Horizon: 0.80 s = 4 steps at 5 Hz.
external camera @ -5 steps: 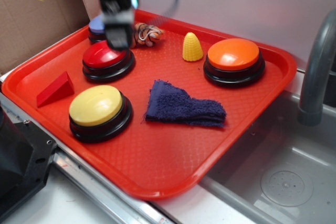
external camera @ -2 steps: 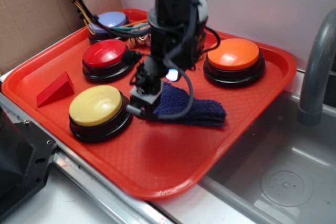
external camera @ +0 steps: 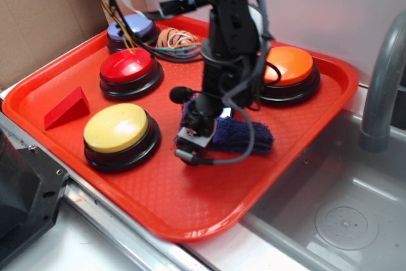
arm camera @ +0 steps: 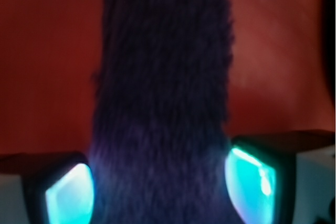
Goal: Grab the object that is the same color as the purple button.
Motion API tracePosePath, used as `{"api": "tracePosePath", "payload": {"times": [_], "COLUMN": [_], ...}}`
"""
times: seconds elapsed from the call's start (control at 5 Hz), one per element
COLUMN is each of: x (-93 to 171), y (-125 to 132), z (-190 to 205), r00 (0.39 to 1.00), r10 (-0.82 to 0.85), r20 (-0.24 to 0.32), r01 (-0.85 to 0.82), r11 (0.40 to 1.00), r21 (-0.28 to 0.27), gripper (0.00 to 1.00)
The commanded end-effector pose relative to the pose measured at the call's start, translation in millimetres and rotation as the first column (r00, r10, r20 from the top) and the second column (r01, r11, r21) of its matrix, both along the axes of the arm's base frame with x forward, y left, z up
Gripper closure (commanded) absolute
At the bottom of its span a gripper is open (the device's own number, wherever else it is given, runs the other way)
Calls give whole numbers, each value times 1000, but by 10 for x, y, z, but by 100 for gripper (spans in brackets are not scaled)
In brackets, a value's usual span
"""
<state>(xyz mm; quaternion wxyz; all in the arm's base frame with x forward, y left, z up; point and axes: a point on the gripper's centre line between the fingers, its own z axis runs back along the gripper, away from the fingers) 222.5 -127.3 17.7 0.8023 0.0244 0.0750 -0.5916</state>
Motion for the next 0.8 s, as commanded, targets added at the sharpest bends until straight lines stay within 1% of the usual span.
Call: {"api": "tracePosePath", "payload": {"times": [0.0,0.2,0.4,0.6], "x": [-103,-144,-169,-231], "y": [-45,23,108,257], "z": [-163,-136,51,503], "r00": [991,986,979,916], "r10": [132,163,197,367], "r20": [15,17,61,160], "r01": [-130,-162,-194,-368], "r11": [988,985,980,930], "r21": [-82,-63,-51,-30], "gripper": [100,100,100,100]}}
